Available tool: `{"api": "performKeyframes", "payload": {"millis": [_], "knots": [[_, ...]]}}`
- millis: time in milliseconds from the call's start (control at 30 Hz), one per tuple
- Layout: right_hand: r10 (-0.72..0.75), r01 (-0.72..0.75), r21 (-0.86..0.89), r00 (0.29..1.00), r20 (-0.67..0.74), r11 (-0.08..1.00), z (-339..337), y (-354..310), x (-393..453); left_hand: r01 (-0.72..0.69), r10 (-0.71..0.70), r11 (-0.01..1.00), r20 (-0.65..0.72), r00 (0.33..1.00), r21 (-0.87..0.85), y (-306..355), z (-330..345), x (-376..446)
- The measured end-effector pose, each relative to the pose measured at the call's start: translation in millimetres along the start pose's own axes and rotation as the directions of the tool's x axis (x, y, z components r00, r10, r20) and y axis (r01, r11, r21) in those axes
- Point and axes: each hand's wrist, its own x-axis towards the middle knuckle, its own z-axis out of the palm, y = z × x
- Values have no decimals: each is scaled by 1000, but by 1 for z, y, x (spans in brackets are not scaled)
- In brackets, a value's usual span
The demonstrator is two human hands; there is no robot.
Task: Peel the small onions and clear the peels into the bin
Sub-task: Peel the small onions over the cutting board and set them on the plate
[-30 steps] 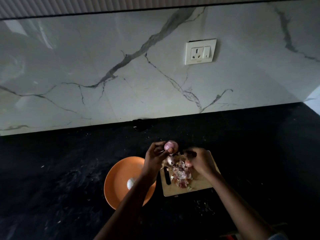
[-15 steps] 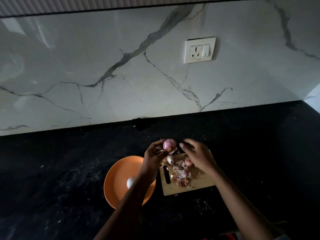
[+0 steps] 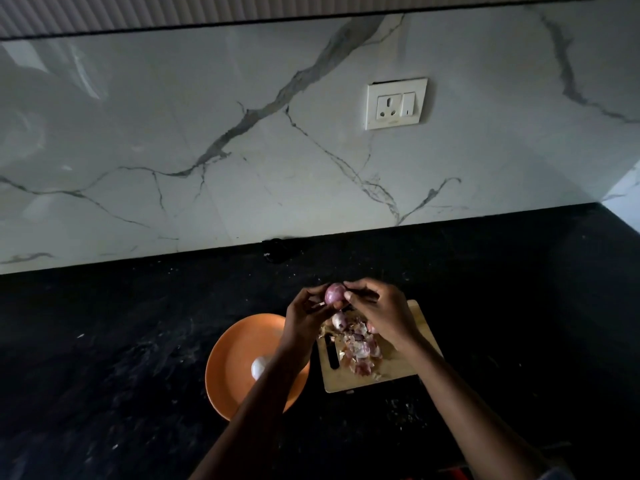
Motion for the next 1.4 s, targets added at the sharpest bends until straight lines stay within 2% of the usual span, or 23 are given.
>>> {"api": "performKeyframes", "payload": {"millis": [100,333,567,967,1033,1133,1233,1333,1367,1400], "knots": [[23,-22,23,999,-40,999,1,2,-2,-22,22,1000,-3,1000,22,-3,-2,1],[73,-82,-56,987,-144,995,8,0,-8,-42,44,998,-31,999,51,-3,3,0],[-41,13,-151,982,-185,988,15,-2,-11,-52,52,998,-7,999,32,-4,2,0],[-83,43,-180,972,-218,983,10,-4,-14,-40,38,998,61,997,37,-1,0,-4],[-87,54,-156,973,-214,986,7,-3,-14,-39,35,998,71,997,55,0,-4,-5],[-15,7,-43,982,-188,999,3,-5,-13,-23,20,999,96,995,34,2,-8,-6],[112,-85,140,973,-200,986,1,-7,-10,20,-15,999,124,992,-41,3,-9,-8],[280,-196,405,947,-160,893,-2,-4,-8,76,-62,992,136,989,-98,7,-12,-10],[321,-227,437,935,-152,870,-4,-1,-8,86,-70,989,128,989,-117,7,-14,-10],[342,-260,396,927,-152,881,-7,4,-9,91,-76,987,114,991,-130,6,-17,-10]]}}
